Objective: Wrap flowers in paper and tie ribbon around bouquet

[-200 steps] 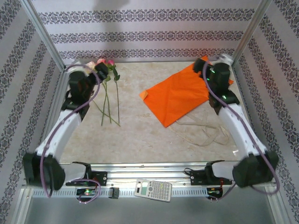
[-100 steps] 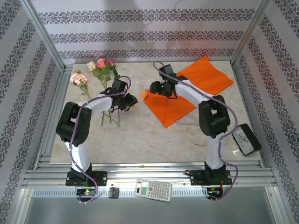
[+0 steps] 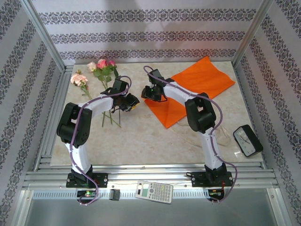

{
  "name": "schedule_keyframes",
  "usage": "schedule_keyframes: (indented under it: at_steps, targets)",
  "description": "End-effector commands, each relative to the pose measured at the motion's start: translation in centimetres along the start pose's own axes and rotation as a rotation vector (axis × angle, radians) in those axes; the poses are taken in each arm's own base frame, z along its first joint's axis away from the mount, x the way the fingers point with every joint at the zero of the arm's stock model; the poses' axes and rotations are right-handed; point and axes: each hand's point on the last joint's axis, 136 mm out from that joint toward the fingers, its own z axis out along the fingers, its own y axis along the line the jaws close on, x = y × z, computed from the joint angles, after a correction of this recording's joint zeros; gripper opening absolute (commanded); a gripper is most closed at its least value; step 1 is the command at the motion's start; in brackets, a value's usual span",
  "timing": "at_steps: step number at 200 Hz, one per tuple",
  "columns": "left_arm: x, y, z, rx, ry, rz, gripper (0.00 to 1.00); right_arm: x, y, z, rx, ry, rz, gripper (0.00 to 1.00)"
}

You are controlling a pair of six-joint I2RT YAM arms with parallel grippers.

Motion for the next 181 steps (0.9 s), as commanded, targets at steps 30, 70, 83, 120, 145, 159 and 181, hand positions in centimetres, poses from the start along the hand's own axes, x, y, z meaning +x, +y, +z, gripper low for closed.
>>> schedule_keyframes:
  at_steps: [30,70,83,120,145,159,181]
  targets:
    - [1.2,-1.0,-2.3,0.044,0.012,0.016,0.27,-1.2,0.9,1.6,-0.010,-0.024,0.010,0.35]
    - [1.8,-1.5,-3.4,0.092,0.004,0.042,0.27,-2.2,1.5,2.3,-0.025,-0.044,-0.002,0.11]
    - [1.8,-1.8,-3.7,0.111,-0.001,0.057,0.28,-2.4,2.0,2.1,-0.039,-0.057,-0.013,0.00]
    - [1.5,-2.4,-3.9,0.145,-0.015,0.048,0.31,-4.2,5.2,-2.4,-0.070,-0.163,-0.068,0.00]
    - [0.6,-3.0,-3.5,0.163,-0.031,0.004,0.30,-4.8,6.4,-7.5,-0.088,-0.242,-0.063,0.00]
    - [-0.1,-3.4,-2.8,0.172,-0.032,-0.017,0.29,-4.4,6.3,-10.0,-0.089,-0.269,-0.048,0.00]
    - [-1.1,-4.7,-1.0,0.204,-0.014,-0.046,0.26,-2.7,5.1,-12.4,-0.105,-0.264,0.000,0.00]
